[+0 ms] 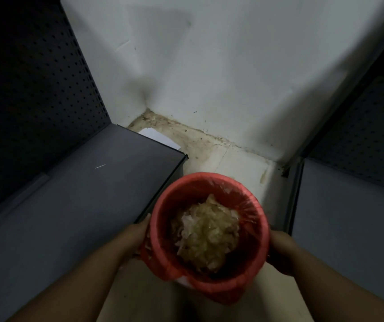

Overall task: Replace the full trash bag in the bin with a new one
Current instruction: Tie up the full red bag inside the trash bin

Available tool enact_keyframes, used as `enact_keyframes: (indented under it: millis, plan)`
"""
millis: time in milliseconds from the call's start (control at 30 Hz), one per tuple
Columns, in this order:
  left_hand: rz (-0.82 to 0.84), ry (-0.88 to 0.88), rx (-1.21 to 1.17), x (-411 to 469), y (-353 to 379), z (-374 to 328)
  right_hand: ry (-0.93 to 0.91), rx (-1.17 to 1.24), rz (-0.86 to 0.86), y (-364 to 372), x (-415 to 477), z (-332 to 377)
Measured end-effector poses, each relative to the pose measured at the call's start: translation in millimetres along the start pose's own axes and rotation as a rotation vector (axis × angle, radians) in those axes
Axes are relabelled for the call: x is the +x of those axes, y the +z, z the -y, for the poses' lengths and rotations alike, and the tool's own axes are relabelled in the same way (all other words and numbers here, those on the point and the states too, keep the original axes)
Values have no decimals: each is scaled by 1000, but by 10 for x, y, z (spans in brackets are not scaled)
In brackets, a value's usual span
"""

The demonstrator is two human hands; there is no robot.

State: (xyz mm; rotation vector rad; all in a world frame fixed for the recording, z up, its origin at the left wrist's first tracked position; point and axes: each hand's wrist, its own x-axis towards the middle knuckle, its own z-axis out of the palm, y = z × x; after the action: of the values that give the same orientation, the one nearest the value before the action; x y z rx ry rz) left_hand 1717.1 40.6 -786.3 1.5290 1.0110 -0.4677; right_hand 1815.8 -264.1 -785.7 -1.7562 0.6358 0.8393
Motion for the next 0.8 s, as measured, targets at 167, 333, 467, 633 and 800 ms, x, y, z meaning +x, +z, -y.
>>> enact_keyframes:
  millis: [167, 333, 467, 633, 800]
  plan:
    - [-51, 95, -134, -176, 19, -109, -62, -140, -103, -95, -96, 110]
    - [-314, 267, -123, -264, -20, -305, -227, -200, -259, -135, -317, 514]
    - [-334, 423, -82, -411, 24, -540, -426, -94, -291, -44, -553, 829]
    - [-302, 587, -1, -747, 125, -813, -540, -85, -207, 59, -920, 1120]
    - [-240, 690, 100, -1106, 217, -869, -594, -22, -110, 89, -1188, 1354]
